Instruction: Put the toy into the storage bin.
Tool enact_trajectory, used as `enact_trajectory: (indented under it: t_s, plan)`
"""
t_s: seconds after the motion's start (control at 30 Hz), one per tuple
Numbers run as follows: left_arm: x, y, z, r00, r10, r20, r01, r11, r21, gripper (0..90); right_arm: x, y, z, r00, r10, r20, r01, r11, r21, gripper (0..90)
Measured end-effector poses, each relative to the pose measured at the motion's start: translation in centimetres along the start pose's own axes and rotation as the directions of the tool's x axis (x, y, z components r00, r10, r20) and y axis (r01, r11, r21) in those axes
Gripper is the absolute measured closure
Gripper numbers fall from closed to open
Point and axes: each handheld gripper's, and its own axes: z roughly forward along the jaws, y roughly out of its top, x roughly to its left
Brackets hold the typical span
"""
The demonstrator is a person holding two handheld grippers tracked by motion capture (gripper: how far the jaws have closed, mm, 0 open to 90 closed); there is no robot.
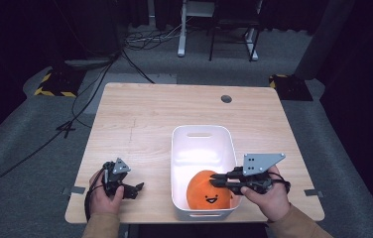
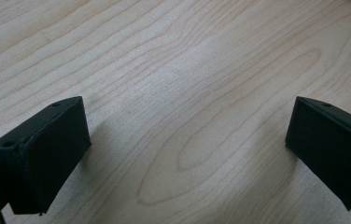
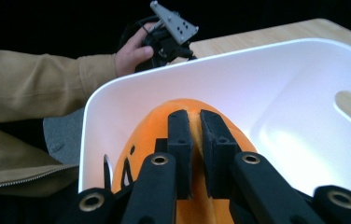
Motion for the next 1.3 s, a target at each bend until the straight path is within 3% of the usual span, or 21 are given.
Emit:
enact_trajectory:
  t_s: [0.57, 0.9, 1.3]
  plan:
    - [0.0, 0.0, 0.0, 1.0, -0.001, -0.001, 0.001, 1.0, 0.0, 0.1, 0.4, -1.6, 0.0, 0.9987, 0.047, -0.018, -0.044, 0.99, 0.137, 78.4]
    - [0.0, 0.0, 0.0, 1.0, -0.002, 0.0, 0.002, 1.0, 0.001, 0.1, 0.2, -1.3, -0.2, 0.9982, 0.057, -0.019, -0.054, 0.99, 0.131, 68.5]
    - [0.0, 0.0, 0.0, 1.0, -0.004, -0.003, 0.004, 1.0, -0.002, 0.1, -0.2, 0.2, -1.1, 0.9992, 0.041, -0.001, -0.041, 0.997, 0.063, 56.8]
